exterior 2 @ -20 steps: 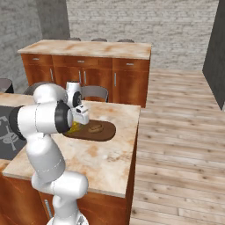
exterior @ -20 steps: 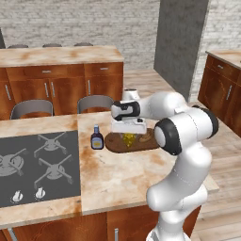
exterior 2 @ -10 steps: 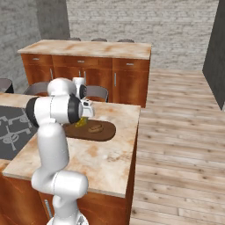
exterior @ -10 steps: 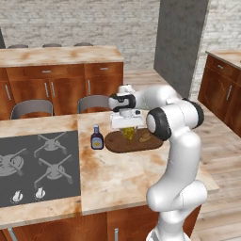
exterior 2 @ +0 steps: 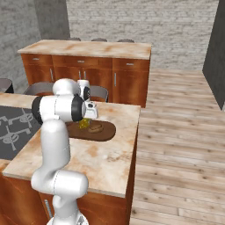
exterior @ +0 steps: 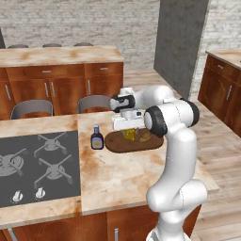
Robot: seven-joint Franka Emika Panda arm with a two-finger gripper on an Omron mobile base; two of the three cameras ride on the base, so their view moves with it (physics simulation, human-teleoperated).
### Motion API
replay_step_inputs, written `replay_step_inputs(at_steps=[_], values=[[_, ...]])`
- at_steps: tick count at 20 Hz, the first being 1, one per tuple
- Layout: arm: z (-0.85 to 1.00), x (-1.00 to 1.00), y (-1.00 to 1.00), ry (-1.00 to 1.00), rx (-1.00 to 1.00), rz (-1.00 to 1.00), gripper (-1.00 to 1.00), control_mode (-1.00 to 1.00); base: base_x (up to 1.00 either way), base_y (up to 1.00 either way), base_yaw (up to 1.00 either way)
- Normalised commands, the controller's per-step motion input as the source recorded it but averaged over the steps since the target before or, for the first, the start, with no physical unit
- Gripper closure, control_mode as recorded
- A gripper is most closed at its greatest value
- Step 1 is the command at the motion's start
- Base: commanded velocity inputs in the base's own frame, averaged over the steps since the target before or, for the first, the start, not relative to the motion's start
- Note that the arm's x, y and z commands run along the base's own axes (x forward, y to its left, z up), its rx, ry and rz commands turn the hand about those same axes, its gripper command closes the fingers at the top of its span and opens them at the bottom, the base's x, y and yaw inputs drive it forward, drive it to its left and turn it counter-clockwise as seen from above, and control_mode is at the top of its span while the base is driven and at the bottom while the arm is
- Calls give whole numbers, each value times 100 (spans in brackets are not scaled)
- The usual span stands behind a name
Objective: Retrieve the reheated potato from the microwave, then place the potato, cheese, and condiment on the cutting board.
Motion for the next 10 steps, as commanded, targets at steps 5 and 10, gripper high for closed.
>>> replay_step_inputs(at_steps=[5, 10], values=[[-21, -5, -22, -11, 14, 0, 100, -100, 0, 0, 0], [-15, -17, -38, -8, 1, 0, 100, -100, 0, 0, 0]])
